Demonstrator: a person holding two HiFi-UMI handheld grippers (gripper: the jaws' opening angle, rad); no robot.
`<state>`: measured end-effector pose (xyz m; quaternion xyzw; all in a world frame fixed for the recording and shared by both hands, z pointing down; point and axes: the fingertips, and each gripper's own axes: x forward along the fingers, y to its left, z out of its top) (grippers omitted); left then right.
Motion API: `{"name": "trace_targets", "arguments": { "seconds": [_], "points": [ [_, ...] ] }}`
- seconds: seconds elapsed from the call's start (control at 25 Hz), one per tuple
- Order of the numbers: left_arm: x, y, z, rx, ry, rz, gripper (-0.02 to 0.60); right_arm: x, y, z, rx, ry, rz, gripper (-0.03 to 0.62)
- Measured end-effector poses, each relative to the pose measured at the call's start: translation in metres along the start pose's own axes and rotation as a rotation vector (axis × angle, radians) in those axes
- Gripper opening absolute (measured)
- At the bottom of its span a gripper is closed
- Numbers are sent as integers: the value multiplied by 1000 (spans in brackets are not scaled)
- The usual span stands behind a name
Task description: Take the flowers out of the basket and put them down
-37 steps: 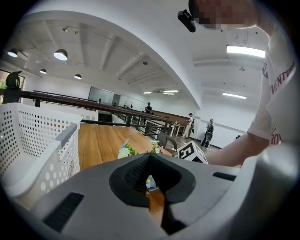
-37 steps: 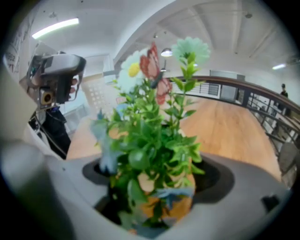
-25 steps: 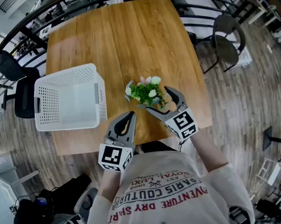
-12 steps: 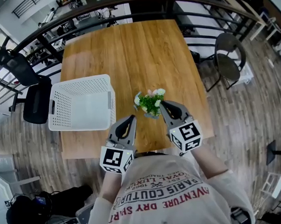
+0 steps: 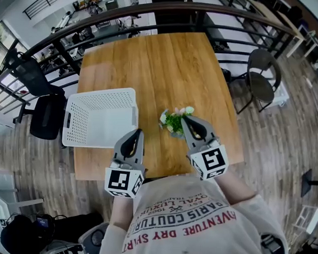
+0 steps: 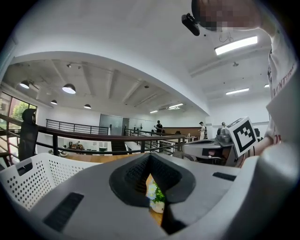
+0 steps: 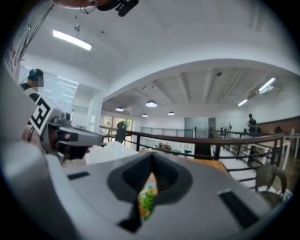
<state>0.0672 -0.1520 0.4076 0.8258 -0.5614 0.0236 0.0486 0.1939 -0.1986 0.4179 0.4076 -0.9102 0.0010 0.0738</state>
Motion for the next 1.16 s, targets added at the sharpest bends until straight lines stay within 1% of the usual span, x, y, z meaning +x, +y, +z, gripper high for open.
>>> {"name": "trace_targets", "arguments": {
  "seconds": [0.2,0.56,0.88,1.16],
  "points": [
    [-7,16,0,-11,-6,29,15,6,7,0,-12,4,6,29],
    [-9,19,-1,-16,-11,29,14,8,13,8,-36,-11,7,29],
    [-12,14,-2,-6,-6,26,15,-2,6,0,27,-3,-16,29],
    [-13,25,1,-3,-14,43,14,5,5,2,20,-7,-18,29]
  ]
}}
